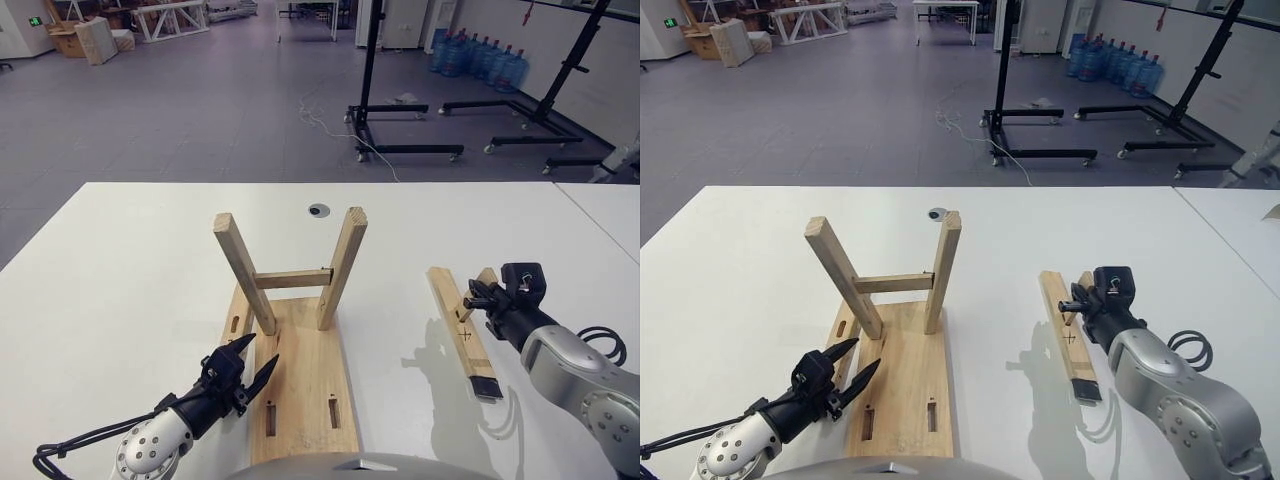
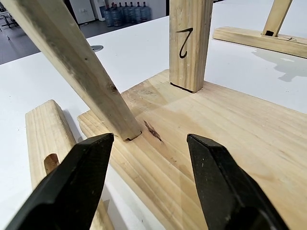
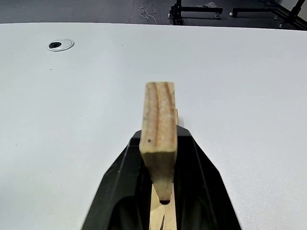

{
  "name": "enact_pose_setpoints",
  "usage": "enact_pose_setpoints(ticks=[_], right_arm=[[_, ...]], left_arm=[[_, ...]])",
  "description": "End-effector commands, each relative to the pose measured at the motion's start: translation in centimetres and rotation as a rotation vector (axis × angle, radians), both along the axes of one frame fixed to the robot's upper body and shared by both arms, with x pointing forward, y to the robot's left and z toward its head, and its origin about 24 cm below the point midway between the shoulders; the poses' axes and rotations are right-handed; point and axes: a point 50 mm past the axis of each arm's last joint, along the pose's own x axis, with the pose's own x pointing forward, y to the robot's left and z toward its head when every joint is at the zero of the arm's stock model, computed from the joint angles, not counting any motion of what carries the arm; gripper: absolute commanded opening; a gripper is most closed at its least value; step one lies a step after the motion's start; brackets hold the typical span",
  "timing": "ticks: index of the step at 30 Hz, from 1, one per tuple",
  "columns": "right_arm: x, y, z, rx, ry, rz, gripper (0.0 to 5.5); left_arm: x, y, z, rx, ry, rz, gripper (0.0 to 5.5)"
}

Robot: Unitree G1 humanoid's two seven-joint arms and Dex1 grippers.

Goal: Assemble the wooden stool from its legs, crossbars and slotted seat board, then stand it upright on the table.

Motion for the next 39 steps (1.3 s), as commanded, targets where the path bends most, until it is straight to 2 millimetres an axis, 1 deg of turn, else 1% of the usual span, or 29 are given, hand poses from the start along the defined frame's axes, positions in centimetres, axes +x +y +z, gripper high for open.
enact_pose_setpoints(ticks=[1, 6, 9, 13, 17, 18, 19, 22, 25, 28, 31, 32, 33, 34, 37, 39], right_arm=[[-2.3, 1.4, -5.5, 0.092, 0.353, 0.073, 0.39], [-1.1, 1.7, -5.2, 0.136, 0.342, 0.116, 0.39], [0.3, 2.4, -4.4, 0.169, 0.301, 0.163, 0.39], [1.8, 2.7, -4.2, 0.145, 0.280, 0.200, 0.39], [2.4, 3.0, -4.4, 0.077, 0.248, 0.235, 0.39], [2.4, 3.0, -4.4, 0.066, 0.239, 0.238, 0.76], [2.4, 3.0, -4.5, 0.058, 0.230, 0.241, 0.84], [2.8, 3.5, -4.0, 0.075, 0.178, 0.287, 1.43], [3.1, 3.5, -3.6, 0.092, 0.118, 0.276, 1.96], [3.9, 3.1, -2.4, 0.112, 0.010, 0.245, 2.47], [5.1, 2.6, -0.6, 0.124, -0.112, 0.236, 2.98], [5.4, 2.5, 0.0, 0.126, -0.152, 0.241, 3.04], [5.7, 2.4, 0.5, 0.124, -0.188, 0.246, 3.24], [5.9, 2.4, 1.1, 0.142, -0.221, 0.251, 3.29], [6.5, 3.2, 3.3, 0.246, -0.349, 0.333, 3.29], [7.0, 3.6, 4.3, 0.292, -0.400, 0.374, 3.29]], left_arm=[[0.3, 0.2, -0.1, 0.026, -0.009, -0.016, 2.81], [0.4, 0.1, -0.2, 0.022, -0.012, -0.015, 2.81], [0.5, -0.1, -0.4, 0.016, -0.014, -0.007, 2.81], [1.0, -0.4, -0.5, 0.009, -0.029, -0.002, 2.81], [1.7, -0.4, -0.5, 0.011, -0.042, -0.007, 2.81], [1.8, -0.4, -0.6, 0.012, -0.044, -0.009, 2.81], [1.8, -0.3, -0.6, 0.014, -0.045, -0.011, 2.81], [2.0, -0.1, -0.7, 0.020, -0.047, -0.010, 2.81], [1.9, 0.1, -0.9, 0.028, -0.043, -0.009, 2.81], [2.1, 0.4, -1.0, 0.027, -0.049, 0.002, 2.81], [2.4, 0.6, -1.1, 0.031, -0.057, 0.015, 2.81], [2.5, 0.7, -1.2, 0.033, -0.059, 0.020, 2.81], [2.6, 0.7, -1.2, 0.033, -0.062, 0.023, 2.81], [2.7, 0.8, -1.2, 0.034, -0.065, 0.027, 2.81], [2.8, 1.0, -1.5, 0.033, -0.069, 0.045, 2.81], [2.9, 0.9, -1.7, 0.029, -0.069, 0.051, 2.81]])
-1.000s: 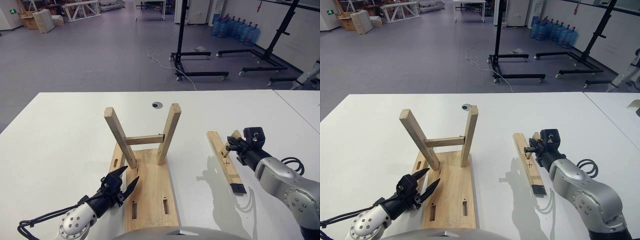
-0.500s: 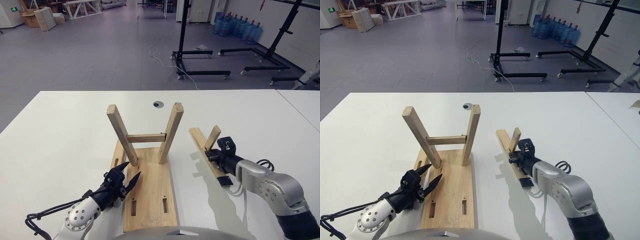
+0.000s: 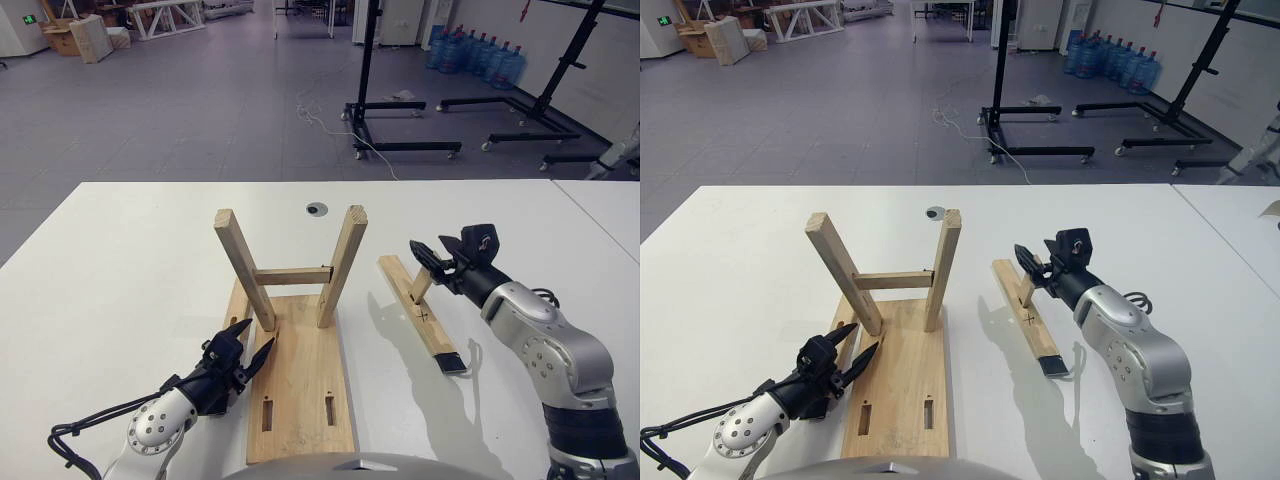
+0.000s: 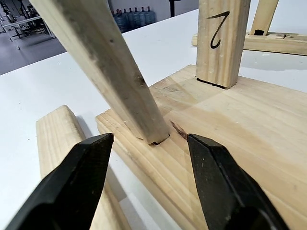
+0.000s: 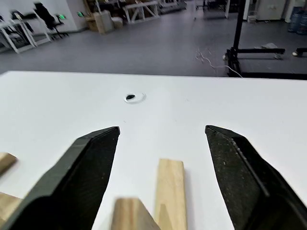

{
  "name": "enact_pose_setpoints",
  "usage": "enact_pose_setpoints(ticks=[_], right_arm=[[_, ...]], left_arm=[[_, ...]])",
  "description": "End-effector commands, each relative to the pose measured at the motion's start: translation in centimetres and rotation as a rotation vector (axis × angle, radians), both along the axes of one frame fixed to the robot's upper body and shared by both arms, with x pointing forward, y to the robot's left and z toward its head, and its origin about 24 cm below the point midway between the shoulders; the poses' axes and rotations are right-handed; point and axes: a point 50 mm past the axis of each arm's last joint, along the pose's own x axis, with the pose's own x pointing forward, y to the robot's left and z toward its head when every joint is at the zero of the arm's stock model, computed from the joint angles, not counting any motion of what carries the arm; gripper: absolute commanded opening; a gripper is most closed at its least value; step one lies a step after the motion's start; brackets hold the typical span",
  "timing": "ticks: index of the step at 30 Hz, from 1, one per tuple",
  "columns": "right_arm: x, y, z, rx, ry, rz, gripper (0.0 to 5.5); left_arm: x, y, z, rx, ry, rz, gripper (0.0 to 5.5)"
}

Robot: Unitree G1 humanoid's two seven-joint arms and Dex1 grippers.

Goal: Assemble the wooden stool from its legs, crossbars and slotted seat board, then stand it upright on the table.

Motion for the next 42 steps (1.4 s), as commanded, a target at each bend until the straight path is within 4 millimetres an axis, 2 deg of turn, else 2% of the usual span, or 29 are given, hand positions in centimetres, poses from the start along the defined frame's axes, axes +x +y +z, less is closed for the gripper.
enact_pose_setpoints(ticks=[1, 4, 8, 13, 15, 17, 18, 22, 23, 24, 27, 31, 32, 36, 37, 38, 39, 41, 42], right_arm=[[1.0, 0.8, 2.8, 0.091, -0.130, 0.082, 3.29], [2.0, 1.0, 5.0, 0.114, -0.211, 0.093, 3.29], [2.7, 1.4, 8.0, 0.056, -0.345, 0.115, 3.29], [2.5, 1.4, 8.7, 0.001, -0.411, 0.129, 3.29], [2.6, 1.5, 8.4, -0.009, -0.415, 0.121, 3.29], [2.6, 1.8, 6.9, -0.031, -0.393, 0.115, 3.29], [2.5, 1.9, 5.6, -0.057, -0.366, 0.117, 3.29], [2.8, 1.6, -3.7, -0.243, -0.060, 0.073, 3.29], [2.8, 1.3, -5.3, -0.277, 0.009, 0.052, 3.29], [2.6, 1.3, -5.9, -0.253, 0.043, 0.041, 3.29], [2.8, 1.2, -5.0, -0.190, 0.025, 0.025, 3.29], [3.4, 0.0, -2.3, -0.109, -0.061, -0.031, 3.29], [3.5, -0.2, -1.2, -0.092, -0.111, -0.038, 3.29], [4.6, -2.9, 5.8, 0.029, -0.371, -0.141, 3.29], [4.8, -3.8, 6.6, 0.055, -0.385, -0.181, 3.29], [4.8, -4.4, 6.7, 0.062, -0.376, -0.216, 3.29], [4.5, -4.7, 5.9, 0.042, -0.338, -0.228, 3.29], [2.9, -5.0, 2.6, -0.015, -0.205, -0.224, 3.29], [1.2, -5.3, 0.4, -0.040, -0.110, -0.220, 3.29]], left_arm=[[0.4, 0.0, -0.6, 0.002, -0.001, 0.024, 2.81], [0.7, -0.1, -0.8, -0.005, -0.006, 0.030, 2.81], [0.9, -0.3, -0.7, -0.003, -0.010, 0.024, 2.81], [1.0, -0.3, -0.4, 0.000, -0.013, 0.014, 2.81], [1.1, -0.4, -0.3, 0.004, -0.014, 0.008, 2.81], [1.3, -0.5, -0.2, 0.006, -0.016, -0.002, 2.81], [1.4, -0.6, -0.2, 0.008, -0.016, -0.012, 2.81], [1.6, -0.8, -0.2, 0.007, -0.007, -0.031, 2.81], [1.6, -0.8, -0.3, 0.010, -0.003, -0.034, 2.81], [1.6, -0.8, -0.4, 0.013, -0.001, -0.040, 2.81], [1.6, -0.5, -0.6, 0.013, 0.002, -0.032, 2.81], [1.5, -0.8, -0.9, 0.011, 0.006, -0.026, 2.81], [1.5, -0.8, -0.9, 0.011, 0.005, -0.025, 2.81], [1.1, -0.8, -0.9, 0.008, -0.007, -0.015, 2.81], [1.0, -0.9, -0.9, 0.006, -0.007, -0.014, 2.81], [0.8, -0.9, -0.9, 0.004, -0.006, -0.010, 2.81], [0.5, -0.9, -1.0, 0.002, -0.003, -0.003, 2.81], [0.0, -1.0, -1.0, 0.000, 0.001, 0.011, 2.81], [-0.2, -1.1, -0.9, -0.007, 0.001, 0.019, 2.81]])
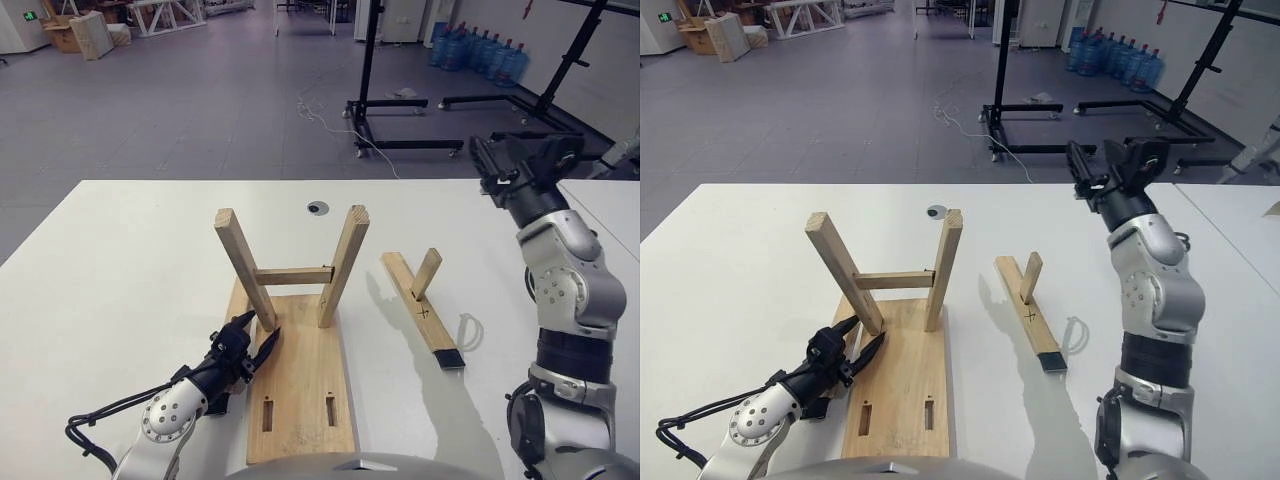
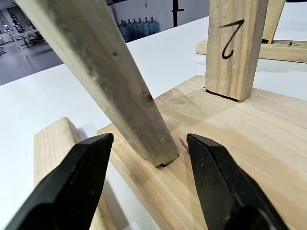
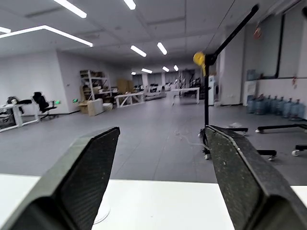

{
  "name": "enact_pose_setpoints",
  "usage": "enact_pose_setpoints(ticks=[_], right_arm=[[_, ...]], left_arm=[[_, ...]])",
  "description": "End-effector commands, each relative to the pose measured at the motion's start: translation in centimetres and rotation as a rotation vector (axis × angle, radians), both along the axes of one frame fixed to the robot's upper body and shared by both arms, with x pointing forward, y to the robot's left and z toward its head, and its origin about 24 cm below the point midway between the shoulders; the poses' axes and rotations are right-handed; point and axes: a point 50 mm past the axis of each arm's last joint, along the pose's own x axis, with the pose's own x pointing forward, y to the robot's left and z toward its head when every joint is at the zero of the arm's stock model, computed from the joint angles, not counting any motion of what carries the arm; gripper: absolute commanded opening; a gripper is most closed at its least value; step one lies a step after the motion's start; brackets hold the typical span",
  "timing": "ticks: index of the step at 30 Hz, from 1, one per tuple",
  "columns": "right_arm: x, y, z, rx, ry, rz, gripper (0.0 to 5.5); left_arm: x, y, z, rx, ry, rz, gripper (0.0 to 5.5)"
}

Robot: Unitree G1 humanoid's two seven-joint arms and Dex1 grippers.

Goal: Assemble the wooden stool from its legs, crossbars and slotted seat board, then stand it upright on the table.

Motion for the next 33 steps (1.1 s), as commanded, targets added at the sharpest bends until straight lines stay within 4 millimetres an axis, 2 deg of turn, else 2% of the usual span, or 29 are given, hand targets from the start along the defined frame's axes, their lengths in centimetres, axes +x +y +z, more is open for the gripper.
enact_pose_setpoints(ticks=[1, 4, 6, 8, 11, 14, 19, 23, 27, 33], right_arm=[[-4.5, -0.9, -7.5, -0.019, 0.341, -0.013, 3.29], [-8.2, -0.9, -10.0, 0.022, 0.501, -0.001, 3.78], [-10.5, -0.3, -10.6, 0.029, 0.586, 0.053, 4.11], [-11.6, 0.4, -10.5, 0.046, 0.639, 0.110, 4.47], [-11.8, 1.5, -10.3, 0.012, 0.692, 0.186, 4.47], [-11.2, 2.4, -10.8, -0.144, 0.699, 0.198, 4.47], [-11.3, 3.7, -12.8, -0.280, 0.780, 0.183, 4.47], [-11.8, 4.0, -14.8, -0.297, 0.892, 0.194, 4.47], [-11.6, 3.7, -15.4, -0.211, 0.985, 0.158, 3.83], [-10.4, 3.9, -14.8, -0.231, 0.976, 0.158, 2.71]], left_arm=[[-1.3, -0.2, -0.4, 0.004, 0.039, 0.025, 2.81], [-2.4, -0.6, -0.5, -0.015, 0.057, 0.051, 2.81], [-3.2, -1.1, -0.7, -0.027, 0.075, 0.058, 2.81], [-3.5, -1.2, -0.6, -0.033, 0.082, 0.069, 2.81], [-3.6, -1.1, -0.4, -0.039, 0.080, 0.090, 2.81], [-3.4, -1.2, -0.2, -0.035, 0.080, 0.074, 2.81], [-2.7, -1.0, -0.2, -0.023, 0.087, 0.037, 2.81], [-2.4, -0.8, -0.2, -0.016, 0.086, 0.020, 2.81], [-2.1, -0.6, -0.4, -0.014, 0.083, 0.032, 2.81], [-0.8, -1.2, -0.3, -0.040, 0.053, 0.055, 2.81]])
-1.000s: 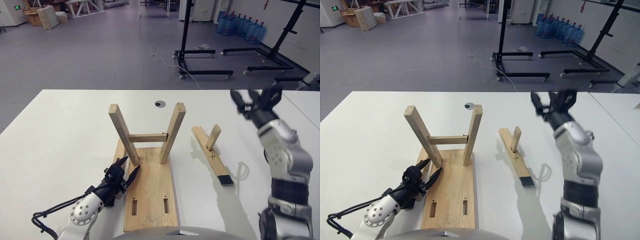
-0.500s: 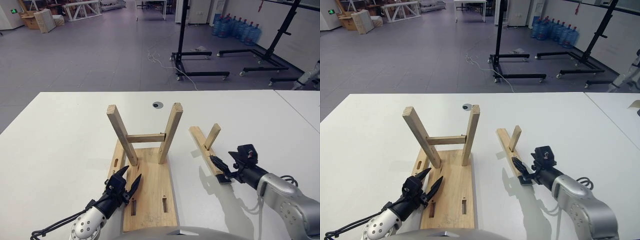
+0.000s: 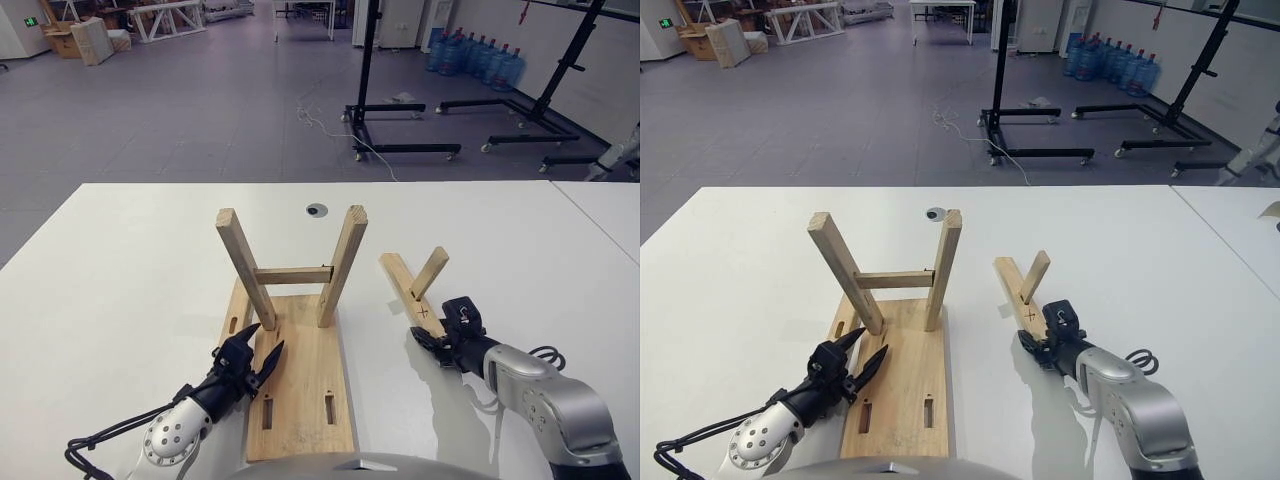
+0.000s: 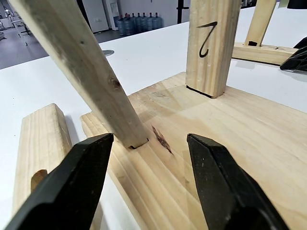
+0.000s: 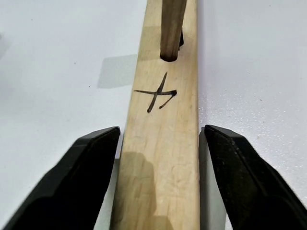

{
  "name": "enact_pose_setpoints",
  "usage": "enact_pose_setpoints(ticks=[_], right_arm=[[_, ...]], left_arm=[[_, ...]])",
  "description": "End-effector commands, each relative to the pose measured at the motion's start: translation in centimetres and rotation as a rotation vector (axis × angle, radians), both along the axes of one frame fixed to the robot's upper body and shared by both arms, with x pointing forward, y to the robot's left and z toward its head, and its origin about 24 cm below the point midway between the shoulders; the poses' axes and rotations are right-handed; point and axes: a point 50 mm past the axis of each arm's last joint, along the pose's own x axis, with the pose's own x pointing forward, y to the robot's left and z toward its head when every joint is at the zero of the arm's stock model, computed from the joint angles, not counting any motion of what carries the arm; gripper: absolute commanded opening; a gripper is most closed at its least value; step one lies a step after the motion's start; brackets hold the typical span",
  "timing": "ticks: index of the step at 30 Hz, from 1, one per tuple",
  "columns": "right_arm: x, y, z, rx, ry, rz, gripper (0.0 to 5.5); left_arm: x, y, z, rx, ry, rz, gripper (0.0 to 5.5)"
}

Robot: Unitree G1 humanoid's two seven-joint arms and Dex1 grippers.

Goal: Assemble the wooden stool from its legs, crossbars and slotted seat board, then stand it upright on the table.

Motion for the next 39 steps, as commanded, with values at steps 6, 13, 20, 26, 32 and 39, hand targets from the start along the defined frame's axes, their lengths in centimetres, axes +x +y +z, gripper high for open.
enact_pose_setpoints(ticks=[6, 13, 20, 26, 32, 39], right_arm=[[2.8, -0.8, 1.1, -0.002, -0.063, -0.058, 2.07], [9.9, -2.2, 8.6, 0.311, -0.533, -0.196, 2.06], [10.1, 1.2, 17.6, 0.921, -0.921, 0.117, 2.06], [6.0, 7.0, 21.2, 1.081, -0.931, 0.659, 2.06], [5.1, 9.2, 19.7, 1.035, -0.886, 0.737, 2.06], [4.2, 11.6, 16.3, 0.937, -0.802, 0.863, 2.06]], left_arm=[[1.7, 0.1, 0.9, -0.042, -0.060, 0.081, 2.81], [2.7, 0.3, 2.2, -0.050, -0.111, 0.043, 2.81], [5.6, 3.4, 10.5, -0.310, -0.355, -0.057, 2.81], [4.8, 4.1, 17.0, -0.543, -0.363, -0.435, 3.50], [4.8, 4.9, 16.3, -0.474, -0.230, -0.475, 4.35], [5.3, 6.3, 16.1, -0.481, -0.210, -0.423, 4.62]])
